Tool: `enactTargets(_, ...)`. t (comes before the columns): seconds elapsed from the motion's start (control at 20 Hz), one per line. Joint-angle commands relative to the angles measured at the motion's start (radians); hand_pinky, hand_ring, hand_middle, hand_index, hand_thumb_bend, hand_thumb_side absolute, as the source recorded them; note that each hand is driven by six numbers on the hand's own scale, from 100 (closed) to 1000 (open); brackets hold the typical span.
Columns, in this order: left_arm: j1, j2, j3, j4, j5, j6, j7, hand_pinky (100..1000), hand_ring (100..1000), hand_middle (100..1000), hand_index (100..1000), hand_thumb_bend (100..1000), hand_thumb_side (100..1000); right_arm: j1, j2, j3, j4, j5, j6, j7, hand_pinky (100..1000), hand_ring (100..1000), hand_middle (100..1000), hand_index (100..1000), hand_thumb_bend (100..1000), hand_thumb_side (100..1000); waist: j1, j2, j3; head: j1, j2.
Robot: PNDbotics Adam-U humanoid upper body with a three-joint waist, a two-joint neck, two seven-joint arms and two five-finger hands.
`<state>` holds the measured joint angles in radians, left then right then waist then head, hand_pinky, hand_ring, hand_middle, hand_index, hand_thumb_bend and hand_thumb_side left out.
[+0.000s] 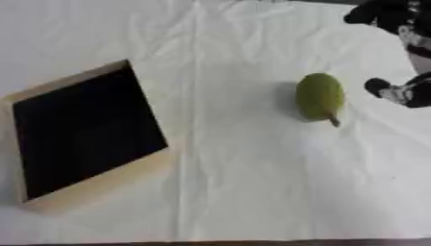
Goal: Pick up objects on the table and place them in the box.
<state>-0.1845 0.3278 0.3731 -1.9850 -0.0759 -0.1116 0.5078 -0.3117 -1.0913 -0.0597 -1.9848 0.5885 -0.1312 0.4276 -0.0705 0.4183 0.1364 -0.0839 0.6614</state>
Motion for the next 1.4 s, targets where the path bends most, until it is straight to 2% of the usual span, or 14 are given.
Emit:
enactTargets(0.05,-0.004,0.024,0.000,-0.015,0.003,0.000,-0.004,498,487,552,706,278,569,-0.024,-0.043,0.017,-0.015,-0.044,0.024,0.039,876,899,926,1000,337,100,0.001,-0.018,0.003,-0.009,-0.004)
enactTargets(0.3,-0.006,0.022,-0.002,-0.015,0.005,0.000,-0.008,498,487,552,705,278,570,-0.077,-0.035,0.068,-0.015,-0.085,0.073,0.115,868,891,923,1000,333,100,0.001,-0.015,0.013,-0.022,-0.006)
enactTargets(0.65,-0.007,0.019,-0.004,-0.015,0.004,-0.001,-0.012,498,487,552,705,276,572,-0.135,-0.003,0.111,-0.015,-0.100,0.140,0.190,861,880,917,1000,335,100,0.000,-0.010,0.022,-0.040,-0.005)
enactTargets(1.1,-0.011,0.016,-0.007,-0.015,0.006,-0.001,-0.015,497,487,553,705,276,572,-0.151,0.026,0.147,-0.015,-0.095,0.230,0.233,856,873,914,1000,332,100,0.003,-0.002,0.029,-0.051,-0.010)
enactTargets(1.4,-0.012,0.014,-0.007,-0.015,0.007,-0.001,-0.016,497,487,553,705,274,572,-0.147,0.034,0.151,0.000,-0.079,0.282,0.249,854,873,913,1000,329,100,0.005,0.001,0.032,-0.054,-0.013)
